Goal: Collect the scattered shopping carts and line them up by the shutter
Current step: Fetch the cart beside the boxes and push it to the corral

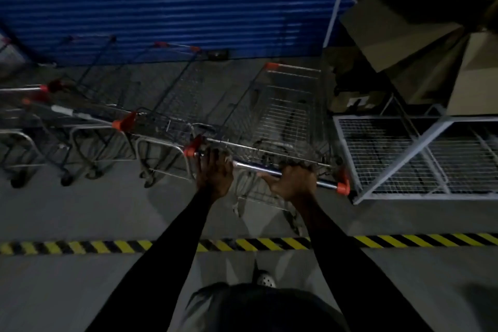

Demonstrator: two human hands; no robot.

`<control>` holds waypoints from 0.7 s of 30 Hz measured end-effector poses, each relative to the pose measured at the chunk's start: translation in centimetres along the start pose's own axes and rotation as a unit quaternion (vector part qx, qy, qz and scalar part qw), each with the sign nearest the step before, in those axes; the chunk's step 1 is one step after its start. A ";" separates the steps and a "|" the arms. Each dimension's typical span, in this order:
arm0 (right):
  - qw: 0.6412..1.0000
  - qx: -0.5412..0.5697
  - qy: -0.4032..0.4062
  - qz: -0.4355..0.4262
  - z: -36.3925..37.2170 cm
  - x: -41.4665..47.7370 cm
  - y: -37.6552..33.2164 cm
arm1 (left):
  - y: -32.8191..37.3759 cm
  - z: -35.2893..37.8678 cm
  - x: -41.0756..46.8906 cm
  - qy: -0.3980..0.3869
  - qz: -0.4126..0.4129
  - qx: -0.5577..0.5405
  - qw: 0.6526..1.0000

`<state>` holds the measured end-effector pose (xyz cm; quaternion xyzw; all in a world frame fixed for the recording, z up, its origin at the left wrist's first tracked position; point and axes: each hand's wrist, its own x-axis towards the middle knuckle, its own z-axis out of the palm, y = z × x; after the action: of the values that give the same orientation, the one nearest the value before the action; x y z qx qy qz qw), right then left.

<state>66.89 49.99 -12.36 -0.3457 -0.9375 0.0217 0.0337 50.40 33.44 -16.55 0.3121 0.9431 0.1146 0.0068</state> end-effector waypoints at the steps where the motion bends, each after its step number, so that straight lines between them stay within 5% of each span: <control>1: 1.000 0.011 0.003 0.004 0.2 0.8 -0.7 | 0.2 0.2 0.1 -0.008 -0.011 -0.017 1.000; 8: 0.995 0.061 0.069 0.023 3.9 4.0 -4.5 | 1.1 -1.2 2.1 -0.101 -0.027 0.061 0.993; 18: 0.983 0.065 0.129 -0.110 8.3 1.9 -5.8 | 0.7 0.2 1.2 -0.088 -0.047 -0.045 0.994; 21: 0.978 0.072 0.146 -0.132 8.8 1.2 -7.0 | -0.9 2.0 -0.6 -0.145 -0.058 -0.065 0.986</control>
<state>60.70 45.29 -20.62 -0.2147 -0.9559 0.0341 0.1977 50.49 32.77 -18.70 0.2691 0.9392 0.1281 0.1706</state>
